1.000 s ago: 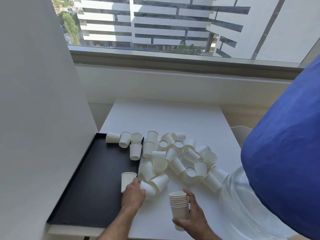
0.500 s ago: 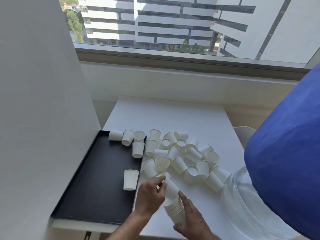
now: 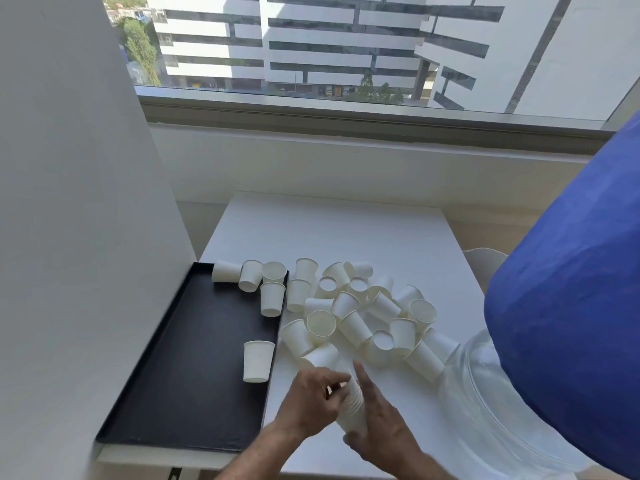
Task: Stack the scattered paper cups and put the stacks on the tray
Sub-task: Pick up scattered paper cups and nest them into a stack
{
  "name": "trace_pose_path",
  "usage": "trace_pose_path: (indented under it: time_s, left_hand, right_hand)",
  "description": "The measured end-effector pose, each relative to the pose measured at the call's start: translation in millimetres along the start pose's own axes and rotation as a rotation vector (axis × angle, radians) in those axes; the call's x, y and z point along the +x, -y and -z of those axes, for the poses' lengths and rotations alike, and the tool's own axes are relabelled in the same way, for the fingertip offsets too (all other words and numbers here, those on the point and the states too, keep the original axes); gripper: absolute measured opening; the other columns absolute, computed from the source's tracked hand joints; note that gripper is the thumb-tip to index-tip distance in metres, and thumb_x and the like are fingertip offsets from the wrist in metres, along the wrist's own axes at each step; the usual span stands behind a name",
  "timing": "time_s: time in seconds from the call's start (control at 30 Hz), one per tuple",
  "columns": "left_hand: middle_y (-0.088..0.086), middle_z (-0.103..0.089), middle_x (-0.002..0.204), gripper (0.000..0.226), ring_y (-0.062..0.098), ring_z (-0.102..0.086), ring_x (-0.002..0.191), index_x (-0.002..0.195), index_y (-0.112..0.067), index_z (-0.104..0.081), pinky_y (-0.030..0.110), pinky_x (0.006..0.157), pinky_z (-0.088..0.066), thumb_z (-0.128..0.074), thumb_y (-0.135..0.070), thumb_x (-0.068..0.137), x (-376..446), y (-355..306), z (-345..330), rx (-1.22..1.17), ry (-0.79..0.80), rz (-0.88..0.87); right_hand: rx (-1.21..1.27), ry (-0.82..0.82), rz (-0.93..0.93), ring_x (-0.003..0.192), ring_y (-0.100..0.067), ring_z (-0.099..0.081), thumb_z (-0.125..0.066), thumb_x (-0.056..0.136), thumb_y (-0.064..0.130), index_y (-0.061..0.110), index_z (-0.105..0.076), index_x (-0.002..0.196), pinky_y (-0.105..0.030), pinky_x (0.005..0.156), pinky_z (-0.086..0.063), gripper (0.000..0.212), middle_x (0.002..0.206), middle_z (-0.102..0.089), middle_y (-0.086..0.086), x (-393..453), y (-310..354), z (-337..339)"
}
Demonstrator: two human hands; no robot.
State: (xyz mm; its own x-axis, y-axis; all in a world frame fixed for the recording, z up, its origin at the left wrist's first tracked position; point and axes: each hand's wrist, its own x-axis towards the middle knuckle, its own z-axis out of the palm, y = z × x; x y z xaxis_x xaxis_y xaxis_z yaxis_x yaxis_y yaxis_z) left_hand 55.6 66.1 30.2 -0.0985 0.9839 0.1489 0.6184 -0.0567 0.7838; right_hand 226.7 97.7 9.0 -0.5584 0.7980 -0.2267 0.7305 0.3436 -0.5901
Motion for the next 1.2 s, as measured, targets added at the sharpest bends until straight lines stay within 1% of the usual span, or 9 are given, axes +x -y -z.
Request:
trace_pose_path:
  time_s: [0.1,0.2,0.27,0.4,0.57,0.77,0.9,1.03,1.2]
  left_hand:
    - [-0.013,-0.065,0.065,0.011,0.003,-0.052,0.053,0.086,-0.022,-0.077,0.012,0.055,-0.037,-0.066,-0.024,0.086,3,-1,-2,-0.105,0.089,0.001]
    - [-0.014,-0.07,0.074,0.007,0.003,-0.059,0.058,0.079,-0.023,-0.076,0.016,0.058,-0.045,-0.072,-0.023,0.084,11,5,-5,-0.195,-0.119,0.205]
    - [-0.01,-0.066,0.094,0.003,0.007,-0.064,0.077,0.083,-0.026,-0.074,0.026,0.075,-0.053,-0.073,-0.024,0.084,17,12,-5,-0.125,-0.251,0.436]
    - [-0.001,-0.051,0.12,0.023,0.022,-0.053,0.116,0.104,-0.029,-0.072,0.039,0.102,-0.048,-0.072,-0.033,0.082,22,30,-7,-0.156,-0.053,0.751]
    - [0.0,-0.061,0.124,0.046,0.018,-0.056,0.116,0.124,-0.02,-0.063,0.032,0.099,-0.047,-0.076,-0.035,0.083,20,38,-17,-0.43,0.069,0.802]
    - [-0.006,-0.071,0.102,0.018,0.007,-0.065,0.097,0.1,-0.024,-0.073,0.02,0.08,-0.049,-0.077,-0.024,0.082,16,37,-25,-0.263,-0.101,0.645]
    - [-0.011,-0.069,0.088,0.018,0.005,-0.066,0.083,0.083,-0.02,-0.074,0.023,0.077,-0.054,-0.071,-0.003,0.084,13,27,-24,-0.103,-0.272,0.294]
    - [-0.007,-0.069,0.09,0.019,0.009,-0.065,0.083,0.09,-0.015,-0.073,0.028,0.073,-0.055,-0.068,0.003,0.086,17,12,-20,-0.01,-0.291,-0.023]
    - [-0.008,-0.072,0.098,0.033,0.01,-0.067,0.087,0.12,-0.026,-0.055,0.031,0.079,-0.055,-0.056,-0.006,0.094,17,0,-20,-0.131,-0.088,-0.061]
  right_hand:
    - [0.022,-0.011,0.023,0.108,-0.014,-0.059,-0.07,0.069,0.03,0.055,0.011,0.145,-0.024,0.081,-0.049,0.114,0.133,-0.033,0.024,4,1,0]
    - [0.074,-0.051,-0.027,0.105,-0.011,-0.058,-0.069,0.064,0.033,0.057,-0.009,0.142,-0.026,0.086,-0.051,0.101,0.133,-0.039,0.019,6,-3,3]
    - [0.123,-0.077,-0.059,0.1,-0.009,-0.057,-0.069,0.059,0.034,0.059,-0.016,0.133,-0.025,0.085,-0.051,0.094,0.128,-0.042,0.019,7,-7,4]
    - [0.137,-0.106,-0.088,0.097,-0.003,-0.055,-0.07,0.056,0.036,0.066,-0.016,0.125,-0.016,0.08,-0.046,0.093,0.124,-0.042,0.023,7,-17,5]
    - [0.134,-0.117,-0.106,0.1,-0.007,-0.055,-0.07,0.057,0.036,0.067,-0.012,0.125,-0.02,0.083,-0.047,0.095,0.125,-0.041,0.023,5,-25,6]
    - [0.11,-0.11,-0.116,0.097,-0.007,-0.055,-0.068,0.057,0.038,0.069,-0.008,0.124,-0.02,0.08,-0.047,0.095,0.124,-0.041,0.022,2,-29,8]
    - [0.059,-0.065,-0.14,0.101,-0.013,-0.057,-0.065,0.059,0.037,0.06,-0.01,0.134,-0.025,0.084,-0.049,0.096,0.13,-0.04,0.019,0,-30,7]
    - [0.0,-0.032,-0.148,0.103,-0.02,-0.059,-0.062,0.064,0.034,0.055,0.002,0.143,-0.031,0.084,-0.051,0.104,0.136,-0.039,0.014,4,-25,8]
    - [-0.016,-0.066,-0.087,0.105,-0.024,-0.061,-0.067,0.067,0.029,0.051,0.024,0.144,-0.03,0.075,-0.049,0.12,0.144,-0.036,0.012,15,-13,10]
